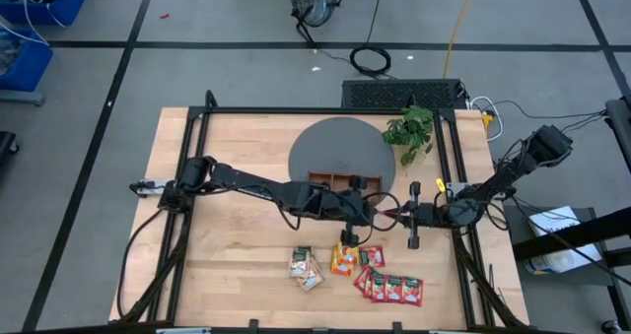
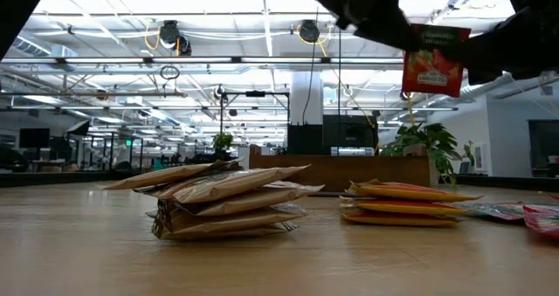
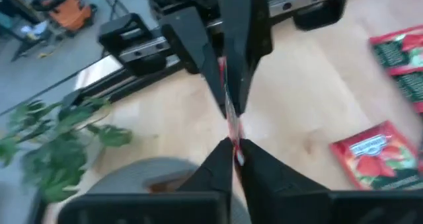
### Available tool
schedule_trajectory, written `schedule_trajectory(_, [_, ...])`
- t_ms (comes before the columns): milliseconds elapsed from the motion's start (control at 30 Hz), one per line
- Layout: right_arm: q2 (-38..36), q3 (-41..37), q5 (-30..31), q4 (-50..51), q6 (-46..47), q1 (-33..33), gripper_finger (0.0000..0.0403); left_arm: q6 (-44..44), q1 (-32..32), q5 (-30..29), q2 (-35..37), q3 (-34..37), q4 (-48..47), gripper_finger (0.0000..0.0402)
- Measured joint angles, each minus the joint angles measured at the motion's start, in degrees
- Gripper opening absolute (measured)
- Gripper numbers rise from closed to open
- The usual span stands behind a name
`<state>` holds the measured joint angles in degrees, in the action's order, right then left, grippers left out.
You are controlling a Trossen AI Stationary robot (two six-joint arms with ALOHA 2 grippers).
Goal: Pick & Place Tea
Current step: Put the red tea bag into the left section of the wooden organiser
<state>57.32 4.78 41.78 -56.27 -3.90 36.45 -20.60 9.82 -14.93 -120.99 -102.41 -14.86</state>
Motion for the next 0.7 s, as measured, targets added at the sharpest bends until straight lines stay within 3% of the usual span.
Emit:
schedule_trajectory(100, [0.0, 0.0, 0.1, 0.4, 0.0, 0.0, 0.0001, 0.3, 0.9, -4.0, 1.7, 0.0, -2.9, 0.0075])
schedule_trajectory(233, [0.0, 0.0, 0.1, 1.6, 0.7, 0.0, 0.0000, 3.9, 2.3, -5.9, 6.1, 0.0, -15.6, 0.0099])
schedule_trajectory(333, [0.0, 0.0, 0.1, 2.8, 1.7, 0.0, 0.0000, 9.7, 3.2, -4.7, 10.6, 0.7, -28.6, 0.0099])
schedule_trajectory(400, [0.0, 0.0, 0.1, 3.2, 1.7, 0.0, 0.0000, 12.7, 4.4, -3.6, 15.1, 4.4, -30.0, 0.0084])
schedule_trajectory(567, [0.0, 0.0, 0.0, 3.2, 1.5, -0.8, 0.0000, 15.5, 8.2, -2.9, 31.2, 22.9, -18.6, 0.0012])
schedule_trajectory(700, [0.0, 0.3, -3.2, 3.2, 0.9, -4.6, 0.0000, 16.7, 9.6, -2.5, 45.2, 44.5, 2.1, 0.0010])
